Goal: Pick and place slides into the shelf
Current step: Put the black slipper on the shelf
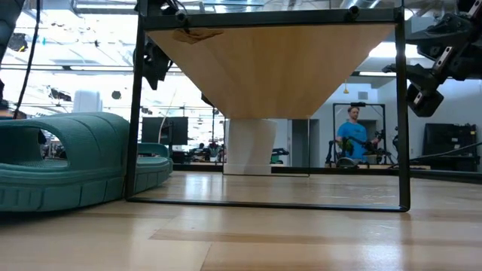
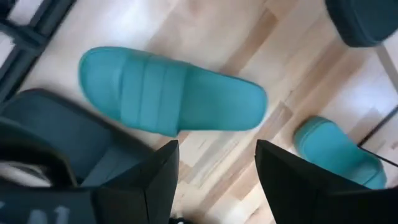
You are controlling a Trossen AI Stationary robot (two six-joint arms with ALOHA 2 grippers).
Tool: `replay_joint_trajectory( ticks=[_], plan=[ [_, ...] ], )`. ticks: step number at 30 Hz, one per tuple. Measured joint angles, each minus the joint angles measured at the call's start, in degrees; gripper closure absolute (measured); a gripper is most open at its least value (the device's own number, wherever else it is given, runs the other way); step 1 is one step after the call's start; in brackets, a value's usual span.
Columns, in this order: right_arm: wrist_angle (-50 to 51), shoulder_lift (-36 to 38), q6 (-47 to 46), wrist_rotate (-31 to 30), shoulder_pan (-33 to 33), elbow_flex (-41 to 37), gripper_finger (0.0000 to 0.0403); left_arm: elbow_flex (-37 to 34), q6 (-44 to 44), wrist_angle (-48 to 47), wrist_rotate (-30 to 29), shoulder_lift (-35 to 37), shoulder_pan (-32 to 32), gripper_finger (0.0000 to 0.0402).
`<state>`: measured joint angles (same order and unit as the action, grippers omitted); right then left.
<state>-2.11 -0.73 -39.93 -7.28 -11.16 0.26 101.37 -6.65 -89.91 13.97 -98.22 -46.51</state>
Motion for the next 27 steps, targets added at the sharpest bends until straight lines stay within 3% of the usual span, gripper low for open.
replay_joint_trajectory(
  ticks=[6, 9, 13, 18, 21, 24, 27],
  plan=[
    [0.04, 0.00, 0.42, 1.08, -0.02, -0.01, 0.0225, -2.20, 3.52, -0.01, 14.05, 4.76, 3.70, 0.0203],
    [0.04, 0.00, 2.25, 1.66, -0.02, -0.01, 0.0225, -3.36, 8.61, 3.03, 15.89, 10.09, 7.31, 0.0203],
    [0.18, 0.00, 3.00, 1.67, 0.00, 0.01, 0.0225, -4.28, 19.50, 13.43, 6.82, 19.54, 11.22, 0.0203],
    [0.35, 0.00, 3.00, 1.67, 0.00, -0.01, 0.0225, -7.84, 28.13, 27.49, -13.28, 31.55, 16.37, 0.0203],
    [0.33, 0.00, 2.98, 1.61, 0.00, 0.00, 0.0225, -10.49, 30.03, 30.64, -24.36, 36.38, 19.64, 0.0203],
    [0.33, 0.00, 2.96, 1.21, 0.00, 0.01, 0.0225, -13.61, 30.05, 28.64, -28.53, 40.16, 21.81, 0.0203],
    [0.13, 0.00, 2.96, 0.26, 0.00, 0.01, 0.0225, -17.26, 30.11, 23.42, -26.14, 42.44, 22.25, 0.0203]
  ],
)
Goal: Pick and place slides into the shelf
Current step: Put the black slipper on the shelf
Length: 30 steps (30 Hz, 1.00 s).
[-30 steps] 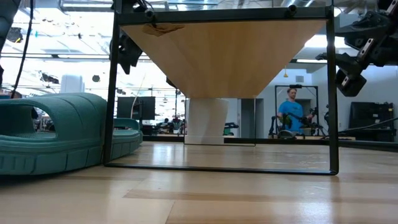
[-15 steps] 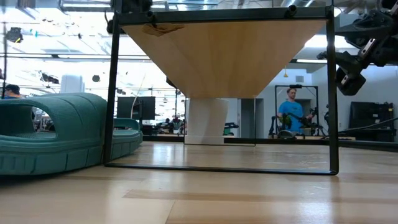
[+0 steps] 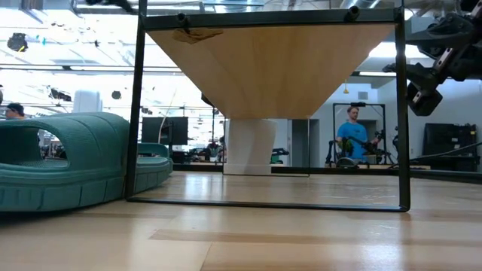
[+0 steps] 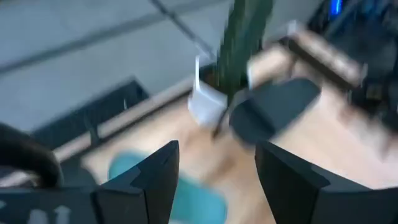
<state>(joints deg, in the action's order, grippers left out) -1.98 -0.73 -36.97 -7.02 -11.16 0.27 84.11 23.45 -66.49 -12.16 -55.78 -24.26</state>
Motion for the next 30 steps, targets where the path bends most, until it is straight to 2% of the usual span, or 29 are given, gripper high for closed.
replay_joint_trajectory(
  ticks=[4, 10, 14, 19, 25, 27, 30],
  plan=[
    [-0.07, 0.00, 0.00, -0.52, 0.02, 0.00, 0.0225, -3.91, -4.42, -11.24, 5.35, 0.13, -0.01, 0.0203],
    [-0.13, 0.00, 0.02, -0.53, 0.00, 0.00, 0.0225, -9.35, -10.07, -23.38, 3.95, -2.96, 0.00, 0.0203],
    [-0.13, 0.00, 0.02, -0.53, 0.00, -0.02, 0.0225, -13.98, -13.52, -23.55, 6.81, -5.20, 0.82, 0.0203],
    [-0.13, 0.00, 0.01, -0.53, 0.00, 0.00, 0.0225, -19.35, -16.27, -23.24, 7.00, -8.21, 3.26, 0.0203],
    [-0.13, 0.00, -0.02, -0.51, 0.00, 0.00, 0.0225, -25.31, -15.14, -16.27, 6.94, -10.58, 6.71, 0.0203],
    [-0.12, 0.00, -0.06, -0.18, -0.04, -0.01, 0.0225, -27.25, -14.31, -14.02, 6.09, -11.58, 7.98, 0.0203],
    [-0.11, 0.00, -0.09, 0.34, -0.04, 0.00, 0.0225, -29.62, -13.20, -12.75, 0.95, -13.52, 9.57, 0.0203]
  ],
)
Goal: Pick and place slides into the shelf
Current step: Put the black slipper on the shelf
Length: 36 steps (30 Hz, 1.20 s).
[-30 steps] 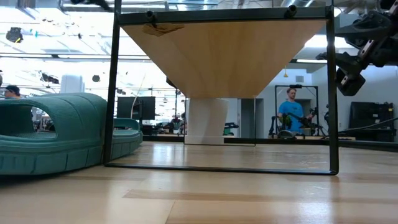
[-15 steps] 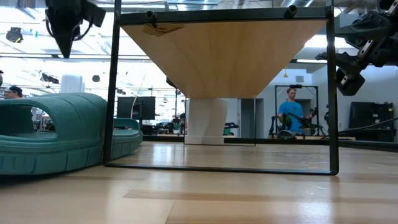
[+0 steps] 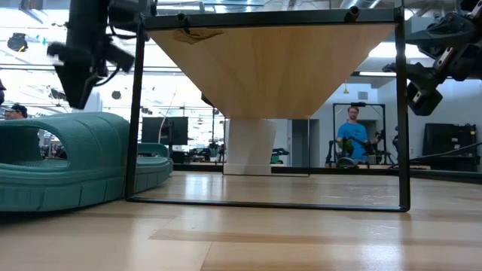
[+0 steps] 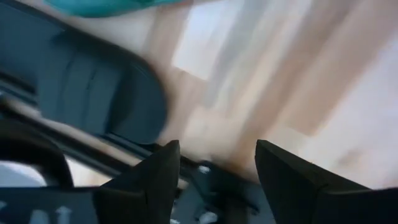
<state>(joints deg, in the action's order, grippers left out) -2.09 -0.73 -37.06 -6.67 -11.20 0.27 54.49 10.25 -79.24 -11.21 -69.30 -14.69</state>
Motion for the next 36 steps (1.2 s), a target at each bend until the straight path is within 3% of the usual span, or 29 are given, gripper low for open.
replay_joint_trajectory(
  ticks=[4, 13, 21, 27, 36],
  plan=[
    [-0.03, 0.00, -0.49, 0.67, 0.00, 0.00, 0.0225, -2.68, 1.23, 0.05, -6.94, -2.08, 0.89, 0.0203],
    [-0.07, 0.00, -1.53, 0.85, 0.00, 0.00, 0.0225, -9.58, 1.44, 6.99, -7.31, -5.41, 0.88, 0.0203],
    [-0.09, 0.00, -1.56, 0.85, 0.00, 0.00, 0.0225, -10.29, 1.54, 11.55, -7.70, -9.51, 0.30, 0.0203],
    [-0.11, 0.00, -4.64, 0.85, 0.00, 0.00, 0.0225, -10.37, 4.30, 10.58, -12.76, -14.98, 0.20, 0.0203],
    [-0.70, 0.00, -7.67, 0.85, 0.00, 0.00, 0.0225, -10.26, 4.95, 10.20, -13.37, -19.60, -2.85, 0.0203]
  ],
)
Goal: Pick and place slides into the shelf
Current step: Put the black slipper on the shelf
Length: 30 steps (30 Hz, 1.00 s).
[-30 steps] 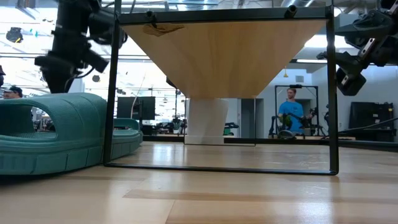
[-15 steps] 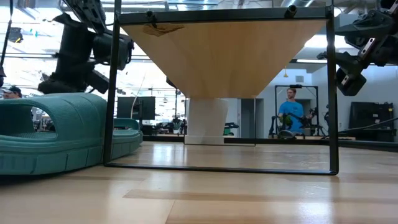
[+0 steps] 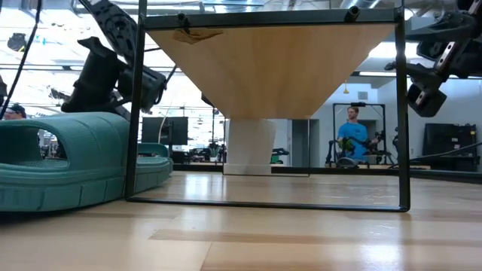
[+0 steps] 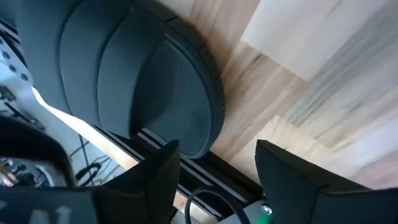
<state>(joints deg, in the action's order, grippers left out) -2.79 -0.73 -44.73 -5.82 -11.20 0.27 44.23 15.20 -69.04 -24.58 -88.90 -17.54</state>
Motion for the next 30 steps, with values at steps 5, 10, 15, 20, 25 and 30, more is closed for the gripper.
replay_joint_trajectory(
  ticks=[5, 10, 15, 20, 25, 30],
  plan=[
    [0.02, 0.00, -0.92, 0.01, 0.00, 0.00, 0.0225, 0.01, -1.24, 0.46, 2.09, -1.93, -1.84, 0.0203],
    [-0.04, 0.00, -0.90, 0.02, 0.00, 0.00, 0.0225, -0.07, -2.66, 2.66, 3.55, -3.45, -2.83, 0.0203],
    [-0.28, 0.00, -0.90, 0.02, 0.00, 0.00, 0.0225, -0.64, -4.53, 5.80, 3.74, -4.07, -3.89, 0.0203],
    [-0.28, 0.00, -0.85, 0.02, -0.02, 0.00, 0.0225, -0.70, -4.83, 6.19, 3.79, -4.07, -5.73, 0.0203],
    [-0.28, 0.00, -0.43, 0.02, -0.02, 0.00, 0.0225, -1.05, -5.61, 6.82, 5.04, -4.07, -8.26, 0.0203],
    [-0.28, 0.00, 0.09, 0.02, -0.02, 0.00, 0.0225, -1.08, -5.92, 7.07, 5.25, -5.33, -10.45, 0.0203]
  ],
)
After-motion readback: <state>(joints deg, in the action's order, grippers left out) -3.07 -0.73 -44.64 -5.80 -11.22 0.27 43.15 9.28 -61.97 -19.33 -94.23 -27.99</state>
